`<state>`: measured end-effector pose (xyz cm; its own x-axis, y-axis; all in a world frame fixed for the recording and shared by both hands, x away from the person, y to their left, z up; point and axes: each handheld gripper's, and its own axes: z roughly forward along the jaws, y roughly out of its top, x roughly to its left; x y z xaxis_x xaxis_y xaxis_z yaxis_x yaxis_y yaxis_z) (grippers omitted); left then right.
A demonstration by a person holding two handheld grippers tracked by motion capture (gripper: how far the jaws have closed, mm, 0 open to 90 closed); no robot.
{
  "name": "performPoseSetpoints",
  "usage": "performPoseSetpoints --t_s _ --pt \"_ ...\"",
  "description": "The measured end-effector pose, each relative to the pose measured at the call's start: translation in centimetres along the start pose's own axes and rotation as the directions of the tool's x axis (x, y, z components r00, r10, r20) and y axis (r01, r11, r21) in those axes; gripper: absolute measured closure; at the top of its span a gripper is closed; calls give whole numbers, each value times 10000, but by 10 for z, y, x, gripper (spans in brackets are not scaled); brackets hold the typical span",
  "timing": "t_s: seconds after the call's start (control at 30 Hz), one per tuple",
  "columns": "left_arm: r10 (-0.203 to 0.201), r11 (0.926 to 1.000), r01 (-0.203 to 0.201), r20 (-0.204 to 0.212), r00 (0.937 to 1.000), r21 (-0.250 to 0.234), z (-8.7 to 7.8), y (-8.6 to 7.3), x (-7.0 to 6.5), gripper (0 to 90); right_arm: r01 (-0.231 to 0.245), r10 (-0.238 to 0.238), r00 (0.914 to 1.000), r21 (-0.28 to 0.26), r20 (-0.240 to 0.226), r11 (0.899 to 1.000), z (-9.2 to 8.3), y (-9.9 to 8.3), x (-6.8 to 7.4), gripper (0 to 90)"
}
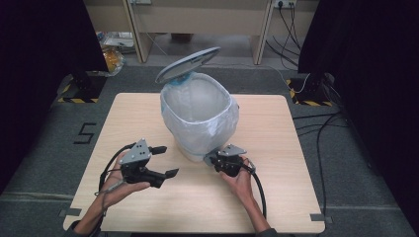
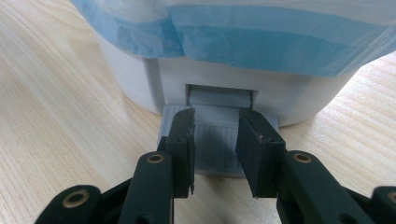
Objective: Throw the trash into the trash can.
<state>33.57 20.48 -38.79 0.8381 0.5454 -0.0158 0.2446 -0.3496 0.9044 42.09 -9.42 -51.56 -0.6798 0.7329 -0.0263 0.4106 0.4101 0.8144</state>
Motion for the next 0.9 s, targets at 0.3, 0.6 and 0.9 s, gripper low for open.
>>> performPoseSetpoints --t_s 0.3,0.6,0.9 --pt "-175 9993 180 -141 9997 334 10 -32 -1 148 2 -2 10000 -2 5 10000 0 0 0 668" --pt "-319 9968 362 -602 9977 709 13 -59 4 148 3 -3 10000 0 18 10000 0 0 0 668" --pt "-559 9917 637 -722 9958 1118 19 -82 7 148 1 -1 10000 -1 22 10000 0 0 0 668"
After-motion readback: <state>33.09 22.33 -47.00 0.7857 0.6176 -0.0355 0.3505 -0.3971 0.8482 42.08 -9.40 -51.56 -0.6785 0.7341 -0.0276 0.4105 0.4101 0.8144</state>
